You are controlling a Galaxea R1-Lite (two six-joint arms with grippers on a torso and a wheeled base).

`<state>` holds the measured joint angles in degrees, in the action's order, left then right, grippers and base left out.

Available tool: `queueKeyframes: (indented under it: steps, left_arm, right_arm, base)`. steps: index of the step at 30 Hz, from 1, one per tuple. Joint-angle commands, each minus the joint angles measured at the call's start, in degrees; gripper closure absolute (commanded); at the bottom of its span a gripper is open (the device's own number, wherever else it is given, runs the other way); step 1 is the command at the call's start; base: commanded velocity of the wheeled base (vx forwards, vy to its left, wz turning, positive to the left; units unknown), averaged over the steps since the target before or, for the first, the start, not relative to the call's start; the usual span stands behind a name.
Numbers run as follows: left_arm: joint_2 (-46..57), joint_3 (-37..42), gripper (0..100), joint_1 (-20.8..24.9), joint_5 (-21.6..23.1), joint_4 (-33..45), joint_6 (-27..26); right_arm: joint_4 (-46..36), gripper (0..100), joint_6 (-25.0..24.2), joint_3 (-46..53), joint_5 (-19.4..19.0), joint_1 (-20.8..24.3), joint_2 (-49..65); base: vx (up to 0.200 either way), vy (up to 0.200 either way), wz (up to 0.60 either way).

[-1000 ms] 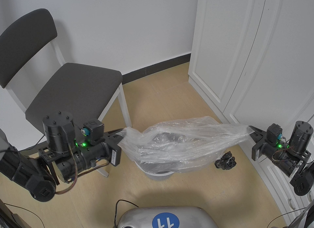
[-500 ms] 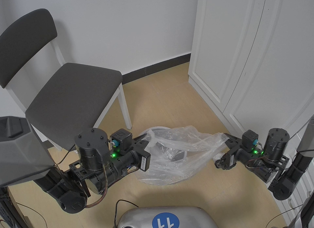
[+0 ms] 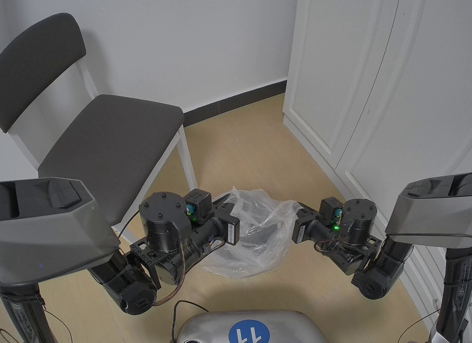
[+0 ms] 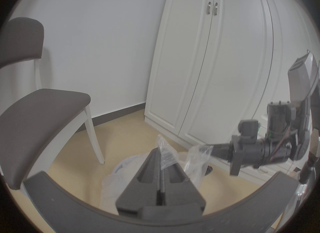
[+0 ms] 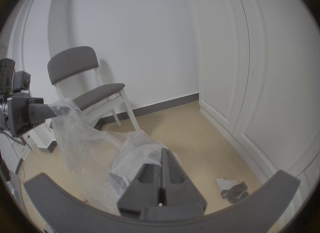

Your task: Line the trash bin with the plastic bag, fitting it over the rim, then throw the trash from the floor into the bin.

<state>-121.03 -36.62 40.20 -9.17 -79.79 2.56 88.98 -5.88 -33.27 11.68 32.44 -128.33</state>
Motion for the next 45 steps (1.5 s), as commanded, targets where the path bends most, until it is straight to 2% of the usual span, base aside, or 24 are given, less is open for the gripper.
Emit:
queueKeyframes:
  steps: [1,6,11,18,22,23,25,28,30,31,33,38,45]
  left_arm:
    - [-4.13,-2.14,100,0.05,-0.41,-3.18,0.52]
    - [-6.24,-3.11,100,0.14,-0.5,-4.68,0.52]
    - [-6.5,-6.27,100,0.14,-0.41,-4.59,1.22]
    - [-10.81,-16.29,100,-0.21,0.29,-1.69,1.22]
    - [-13.09,-20.77,100,-0.48,0.91,3.85,2.1]
    - [-14.32,-22.79,100,-0.57,1.35,4.64,2.89]
    - [-16.7,-26.13,100,-1.09,2.84,5.61,4.12]
    - [-20.12,-30.26,100,-2.32,4.86,6.93,4.91]
    - [-20.48,-30.7,100,-2.41,5.04,7.01,4.91]
    - [-23.64,-34.66,100,-3.64,5.56,7.8,5.0]
    - [-24.43,-35.89,100,-4.08,5.65,7.89,5.0]
    - [-28.56,-42.13,100,-6.63,8.82,11.14,7.64]
    - [-32.87,-50.57,100,-8.83,9.78,14.84,8.87]
  right_arm:
    - [1.02,100,-3.88,-5.58,0.36,1.84,-6.85]
    - [1.02,100,-9.33,-9.45,0.45,2.01,-11.24]
    - [1.02,100,-11.17,-11.03,0.36,0.78,-12.03]
    - [1.02,100,-10.21,-9.97,-0.52,-4.84,-7.37]
    - [1.02,100,-8.54,-6.46,-4.38,-7.92,-3.95]
    - [1.02,100,-8.54,-6.46,-4.38,-7.92,-3.95]
    - [1.02,100,-6.87,-4.26,-7.11,-9.15,-2.71]
    - [1.02,100,-6.17,-3.12,-7.72,-9.06,-2.71]
    - [1.02,100,-6.17,-3.03,-7.72,-8.97,-2.71]
    - [1.02,100,-5.81,-2.5,-7.72,-8.53,-2.71]
    - [1.02,100,-5.64,-2.24,-7.72,-8.45,-2.63]
    - [1.02,100,-3.62,0.31,-8.16,-8.36,-0.61]
    - [1.02,100,-1.24,3.91,-10.1,-8.18,3.0]
  base:
    - [0.0,0.0,0.0]
    - [0.0,0.0,0.0]
    - [0.0,0.0,0.0]
    - [0.0,0.0,0.0]
    - [0.0,0.0,0.0]
    - [0.0,0.0,0.0]
    - [0.0,0.0,0.0]
    - [0.0,0.0,0.0]
    - [0.0,0.0,0.0]
    - [0.0,0.0,0.0]
    - [0.0,0.0,0.0]
    - [0.0,0.0,0.0]
    - [0.0,0.0,0.0]
